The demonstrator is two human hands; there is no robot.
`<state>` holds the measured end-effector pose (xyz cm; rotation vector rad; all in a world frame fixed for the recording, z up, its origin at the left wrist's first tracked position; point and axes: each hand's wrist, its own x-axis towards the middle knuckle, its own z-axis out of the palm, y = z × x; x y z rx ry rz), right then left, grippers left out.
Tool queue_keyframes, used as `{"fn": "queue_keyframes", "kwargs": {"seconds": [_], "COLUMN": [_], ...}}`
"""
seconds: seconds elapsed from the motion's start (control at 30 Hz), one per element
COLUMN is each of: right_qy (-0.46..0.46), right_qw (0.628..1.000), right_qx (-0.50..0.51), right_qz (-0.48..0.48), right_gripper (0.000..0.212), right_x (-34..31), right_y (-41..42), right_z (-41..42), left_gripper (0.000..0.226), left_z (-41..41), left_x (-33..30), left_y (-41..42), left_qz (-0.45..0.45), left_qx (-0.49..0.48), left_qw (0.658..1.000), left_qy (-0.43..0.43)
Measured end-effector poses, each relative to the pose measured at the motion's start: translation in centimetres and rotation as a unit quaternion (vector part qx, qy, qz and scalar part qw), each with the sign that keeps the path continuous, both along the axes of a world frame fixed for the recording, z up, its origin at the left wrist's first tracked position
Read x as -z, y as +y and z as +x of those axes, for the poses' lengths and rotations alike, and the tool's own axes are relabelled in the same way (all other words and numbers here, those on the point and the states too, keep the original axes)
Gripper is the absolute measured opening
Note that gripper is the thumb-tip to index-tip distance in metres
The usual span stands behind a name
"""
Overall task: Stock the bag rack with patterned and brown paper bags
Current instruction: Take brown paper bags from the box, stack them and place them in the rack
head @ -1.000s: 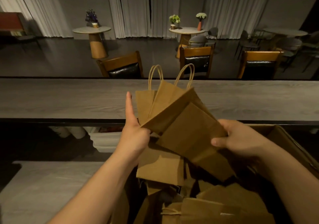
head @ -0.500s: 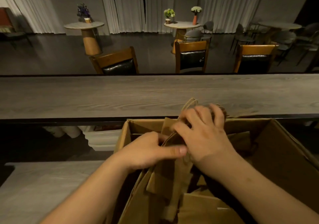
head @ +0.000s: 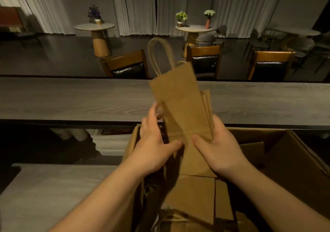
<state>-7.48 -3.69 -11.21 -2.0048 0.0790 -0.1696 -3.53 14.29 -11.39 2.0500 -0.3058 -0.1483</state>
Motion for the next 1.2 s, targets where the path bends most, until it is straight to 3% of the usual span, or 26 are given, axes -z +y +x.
{"fn": "queue_keyframes", "kwargs": {"seconds": [0.07,0.17,0.2,0.27,0.33,0.4,0.47,0.53,0.6,0.67,0.77,0.83,0.93,1.0,1.07,1.2], "right_qy": [-0.032,0.022,0.038,0.031,-0.007,-0.063,-0.076,0.003,0.091,0.096,0.068,0.077,0.125,0.146,0.167,0.31], "right_qw": [0.999,0.978,0.964,0.945,0.954,0.989,0.994,0.997,0.993,0.991,0.971,0.981,0.991,0.987,0.968,0.893], "right_qx": [-0.017,-0.207,-0.26,-0.305,-0.267,-0.097,0.072,0.055,-0.035,-0.018,-0.004,-0.048,-0.02,-0.002,-0.019,-0.158], "right_qz": [-0.024,-0.004,-0.032,-0.111,-0.133,-0.097,-0.035,0.058,0.069,0.091,0.23,0.172,0.037,-0.074,-0.187,-0.287], "right_gripper": [0.041,0.076,0.087,0.087,0.072,0.06,0.073,0.083,0.083,0.095,0.107,0.099,0.083,0.049,0.021,0.024], "right_x": [-0.4,-0.2,-0.1,0.0,0.1,0.0,-0.5,-1.3,-1.5,-1.3,-1.4,-1.1,-0.5,0.2,1.3,4.5], "right_y": [0.6,0.9,0.7,0.0,-0.1,-0.3,-0.8,-1.2,-0.7,-0.5,-0.7,-0.7,-0.7,-1.4,-2.0,-2.0], "right_z": [-0.3,-1.0,-1.1,-1.1,-1.0,-0.7,-0.1,0.2,-0.1,-0.2,0.3,0.7,1.1,1.4,1.7,1.4], "left_gripper": [0.083,0.095,0.09,0.068,0.05,0.037,0.04,0.045,0.042,0.045,0.049,0.044,0.04,0.038,0.037,0.037], "left_z": [-0.3,-0.7,-0.5,-0.4,-0.3,0.1,0.2,0.1,-0.2,-0.3,-0.3,-0.3,-0.1,0.0,0.2,0.4], "left_x": [0.0,0.5,0.8,0.9,1.1,1.2,1.0,0.9,0.8,0.6,0.6,0.7,1.0,1.0,1.0,0.8], "left_y": [0.0,0.4,0.8,0.8,0.5,0.3,0.1,0.2,0.2,0.3,0.6,0.6,0.5,0.3,0.1,0.2], "left_qz": [-0.002,-0.191,-0.248,-0.266,-0.259,-0.288,-0.314,-0.293,-0.243,-0.231,-0.248,-0.198,-0.174,-0.197,-0.202,-0.197], "left_qx": [0.018,0.083,0.077,0.075,0.049,0.003,0.007,0.045,0.083,0.072,0.069,0.059,-0.019,-0.057,-0.07,-0.06], "left_qw": [0.999,0.977,0.964,0.96,0.964,0.957,0.948,0.953,0.964,0.97,0.965,0.978,0.982,0.974,0.972,0.973], "left_qy": [-0.032,0.042,0.056,0.042,0.025,0.031,0.04,0.067,0.066,0.037,0.046,0.021,-0.07,-0.094,-0.096,-0.102]}}
